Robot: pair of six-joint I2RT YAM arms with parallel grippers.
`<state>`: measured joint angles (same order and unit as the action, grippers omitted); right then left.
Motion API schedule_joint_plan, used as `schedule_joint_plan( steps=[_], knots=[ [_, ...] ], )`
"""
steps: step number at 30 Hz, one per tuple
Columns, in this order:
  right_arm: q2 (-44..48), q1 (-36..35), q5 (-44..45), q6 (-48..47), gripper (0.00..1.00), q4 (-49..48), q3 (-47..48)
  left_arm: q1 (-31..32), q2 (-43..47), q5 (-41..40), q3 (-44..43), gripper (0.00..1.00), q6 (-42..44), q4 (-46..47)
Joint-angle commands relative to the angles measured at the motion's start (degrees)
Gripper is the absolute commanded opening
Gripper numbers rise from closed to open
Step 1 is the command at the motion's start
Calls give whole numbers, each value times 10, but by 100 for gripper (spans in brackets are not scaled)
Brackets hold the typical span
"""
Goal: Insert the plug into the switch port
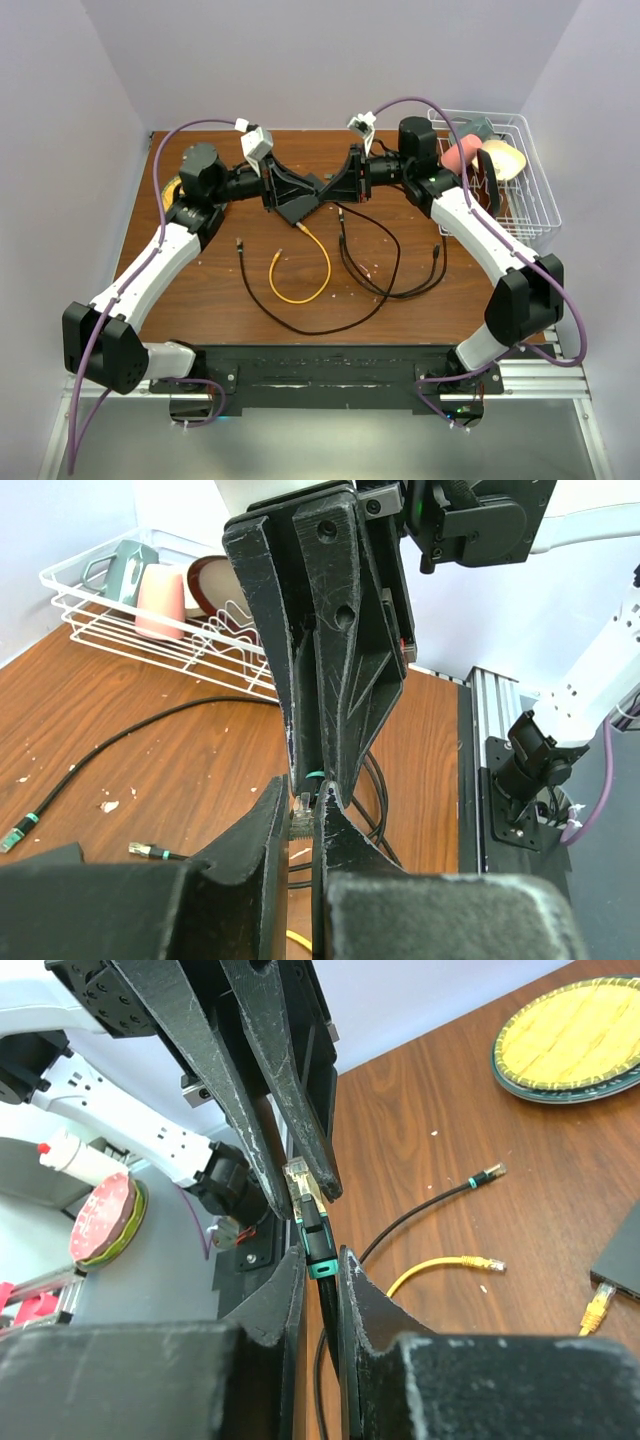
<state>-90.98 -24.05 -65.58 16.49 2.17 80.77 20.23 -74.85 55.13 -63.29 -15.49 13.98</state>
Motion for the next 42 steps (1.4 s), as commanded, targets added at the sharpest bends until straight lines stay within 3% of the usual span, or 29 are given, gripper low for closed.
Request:
schedule_joint_plan(
  steps=[1,3,4,6,10,14,17,19,29,42],
  knots=[
    [22,1,56,-15,0,22,-6,3,8,3,-20,4,-8,27],
    [26,0,81,-26,0,44,-2,4,5,-36,-30,27,-2,7],
    [27,0,88,-36,0,57,-1,3,4,-57,-37,48,0,-25],
    [33,0,124,-44,0,68,0,2,-6,-121,-60,62,1,-57],
    [37,0,190,-63,0,99,2,-24,-31,-153,-83,76,-34,-70],
    [41,0,266,-72,0,117,3,-38,-68,-142,-95,80,-74,-37],
    [43,-3,334,-67,0,121,1,-42,-93,-183,-112,84,-83,-33],
    [42,-8,380,-58,0,122,-3,-43,-104,-216,-130,99,-80,-52],
    [-10,-88,554,-14,0,43,-55,-71,-253,-301,-227,100,-73,-124],
    [-99,-97,633,30,0,-46,-83,-100,-405,-315,-243,100,-114,-104]
  ],
)
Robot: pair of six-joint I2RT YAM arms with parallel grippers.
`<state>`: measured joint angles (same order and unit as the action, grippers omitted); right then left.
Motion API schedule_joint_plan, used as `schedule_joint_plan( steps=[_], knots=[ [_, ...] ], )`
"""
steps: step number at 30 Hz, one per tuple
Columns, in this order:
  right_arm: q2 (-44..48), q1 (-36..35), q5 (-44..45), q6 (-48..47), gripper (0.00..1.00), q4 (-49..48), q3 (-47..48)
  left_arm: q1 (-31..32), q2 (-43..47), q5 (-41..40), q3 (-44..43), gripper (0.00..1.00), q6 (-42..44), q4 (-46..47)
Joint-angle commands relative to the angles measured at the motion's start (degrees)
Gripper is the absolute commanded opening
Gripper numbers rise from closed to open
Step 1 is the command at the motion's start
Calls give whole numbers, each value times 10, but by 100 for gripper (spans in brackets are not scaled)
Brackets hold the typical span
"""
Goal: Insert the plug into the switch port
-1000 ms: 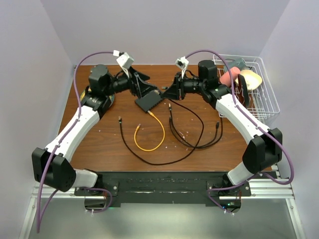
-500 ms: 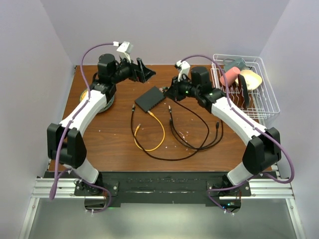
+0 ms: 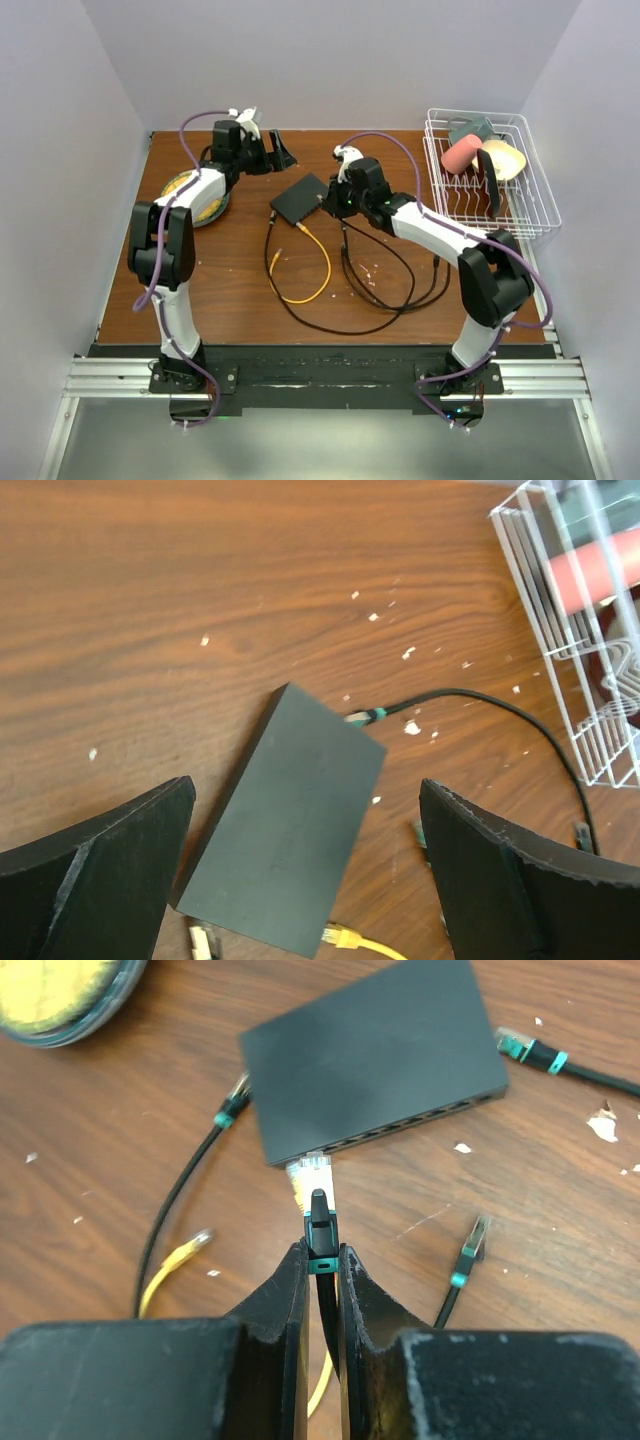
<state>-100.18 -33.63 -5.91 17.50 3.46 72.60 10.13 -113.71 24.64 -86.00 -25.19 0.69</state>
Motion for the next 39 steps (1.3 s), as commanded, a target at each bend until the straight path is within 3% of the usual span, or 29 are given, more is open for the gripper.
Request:
schedule_joint_plan(
  steps=[1,19,32,39],
  knots=[
    [-20,-3,35,21,0,-66,-2,1,-28,-11,-15,100,-18,33],
    [-135,-22,36,18,0,-98,25,1,-99,2,4,95,-8,44],
    [-166,-39,54,15,0,-124,19,2,-131,53,9,75,-12,51],
    [-164,-47,58,11,0,-157,5,2,-143,61,8,70,-9,47]
  ],
)
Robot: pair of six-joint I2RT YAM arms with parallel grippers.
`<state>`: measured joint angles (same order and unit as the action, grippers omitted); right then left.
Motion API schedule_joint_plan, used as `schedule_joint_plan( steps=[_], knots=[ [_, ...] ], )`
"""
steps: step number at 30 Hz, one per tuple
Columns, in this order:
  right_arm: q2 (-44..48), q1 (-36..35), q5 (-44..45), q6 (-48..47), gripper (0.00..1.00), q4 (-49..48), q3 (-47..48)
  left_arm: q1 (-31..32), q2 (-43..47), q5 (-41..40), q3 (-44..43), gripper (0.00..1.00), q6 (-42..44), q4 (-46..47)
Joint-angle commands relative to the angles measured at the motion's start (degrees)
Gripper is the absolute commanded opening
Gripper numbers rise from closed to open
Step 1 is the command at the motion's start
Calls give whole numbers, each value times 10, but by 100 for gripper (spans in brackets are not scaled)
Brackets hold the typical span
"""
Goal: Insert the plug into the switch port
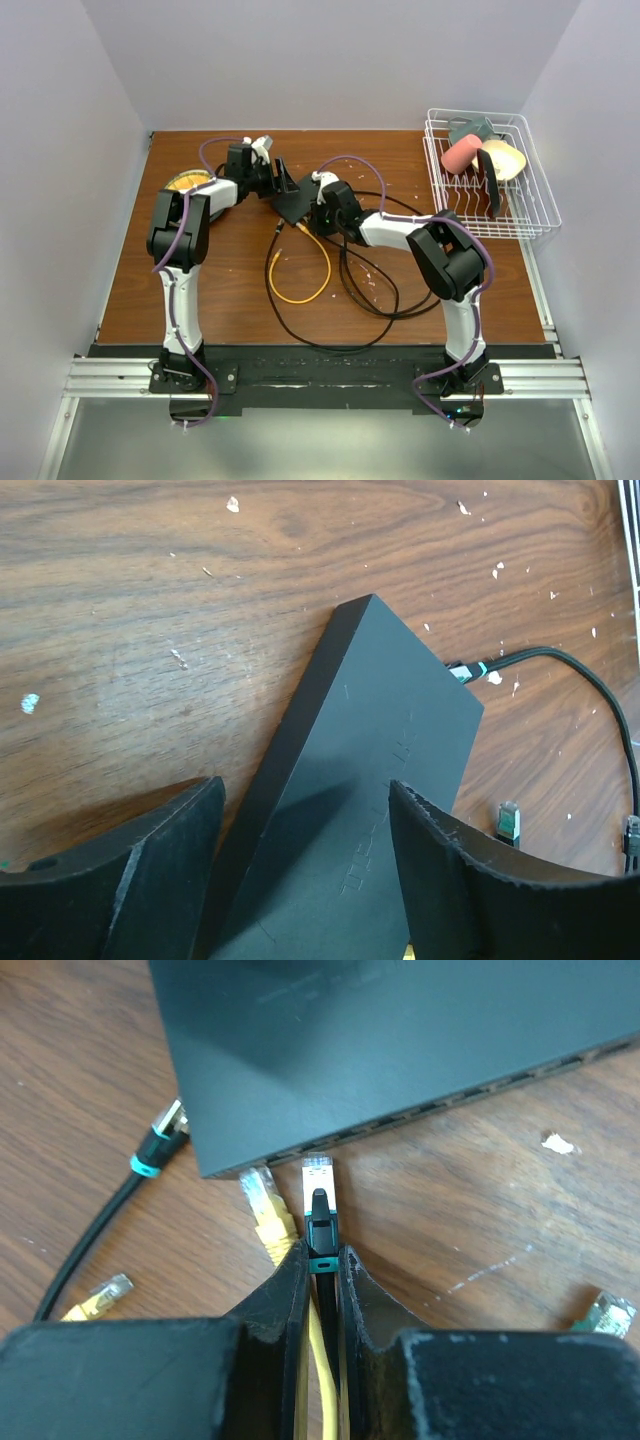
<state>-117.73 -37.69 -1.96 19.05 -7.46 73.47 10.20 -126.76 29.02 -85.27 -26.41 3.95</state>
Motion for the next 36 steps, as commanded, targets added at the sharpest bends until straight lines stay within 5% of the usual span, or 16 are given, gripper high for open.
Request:
schedule_joint_plan(
  steps=[1,36],
  knots=[
    [12,-6,19,-4,0,-49,-3,1,-12,18,1,70,4,13],
    [12,-29,75,-12,0,-131,-44,1,-32,89,-6,54,7,5]
  ],
)
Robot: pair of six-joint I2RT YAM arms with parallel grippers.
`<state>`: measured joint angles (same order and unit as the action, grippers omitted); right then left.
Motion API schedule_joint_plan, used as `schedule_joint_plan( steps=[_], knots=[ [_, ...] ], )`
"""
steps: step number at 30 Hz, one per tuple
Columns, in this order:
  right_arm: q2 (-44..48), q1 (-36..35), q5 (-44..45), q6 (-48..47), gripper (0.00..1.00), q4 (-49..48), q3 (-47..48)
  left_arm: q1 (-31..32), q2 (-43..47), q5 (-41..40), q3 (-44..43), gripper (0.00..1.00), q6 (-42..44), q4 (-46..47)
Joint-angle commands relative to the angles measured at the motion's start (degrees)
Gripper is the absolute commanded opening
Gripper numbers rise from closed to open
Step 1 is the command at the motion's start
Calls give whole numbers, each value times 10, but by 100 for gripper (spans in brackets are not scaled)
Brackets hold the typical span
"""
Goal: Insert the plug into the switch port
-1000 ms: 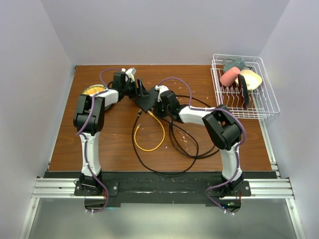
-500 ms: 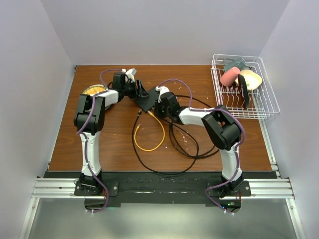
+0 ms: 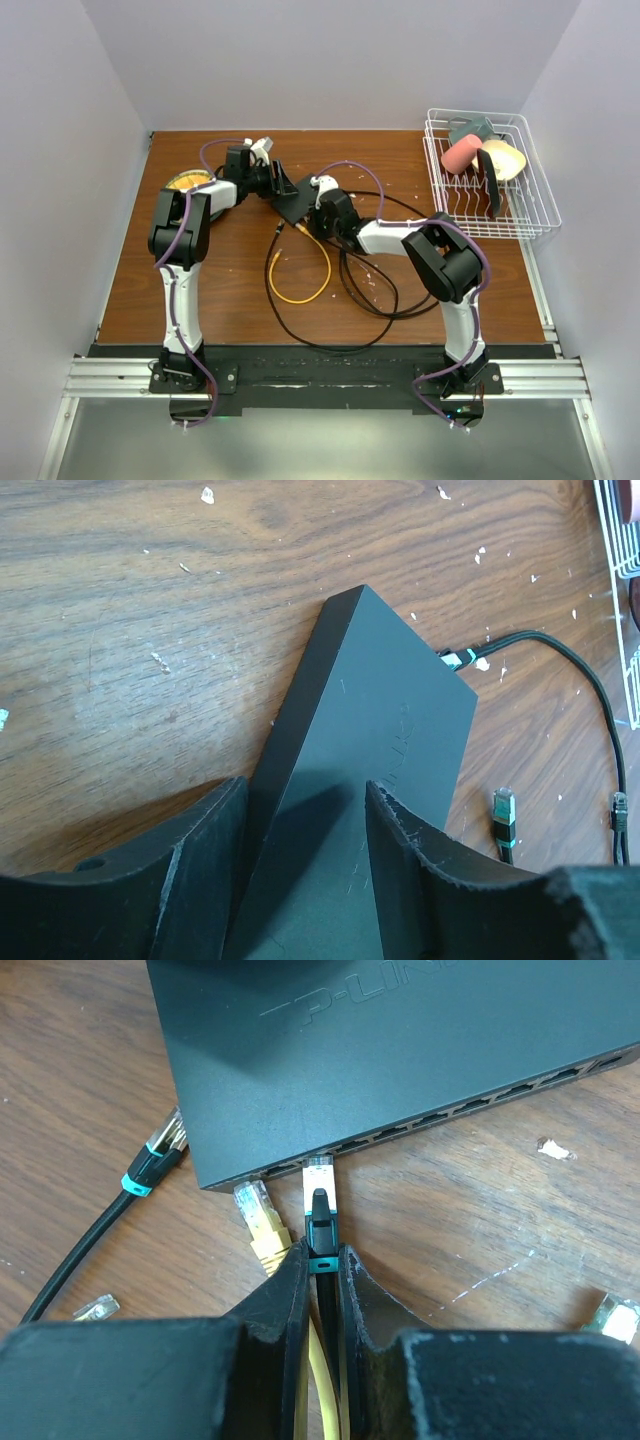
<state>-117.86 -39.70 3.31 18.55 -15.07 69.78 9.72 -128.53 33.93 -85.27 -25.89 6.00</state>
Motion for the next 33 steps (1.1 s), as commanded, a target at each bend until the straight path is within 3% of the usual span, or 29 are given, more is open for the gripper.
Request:
schedule_joint_plan(
  steps=[1,23,33],
  knots=[
    [12,-11,25,-8,0,-59,-8,6,-16,41,-6,54,1,-15],
    [-30,-21,58,-25,0,-105,-2,6,-22,111,-10,47,14,-38],
    [-46,-28,46,-76,0,-84,19,6,-44,154,-63,45,64,-131]
  ],
)
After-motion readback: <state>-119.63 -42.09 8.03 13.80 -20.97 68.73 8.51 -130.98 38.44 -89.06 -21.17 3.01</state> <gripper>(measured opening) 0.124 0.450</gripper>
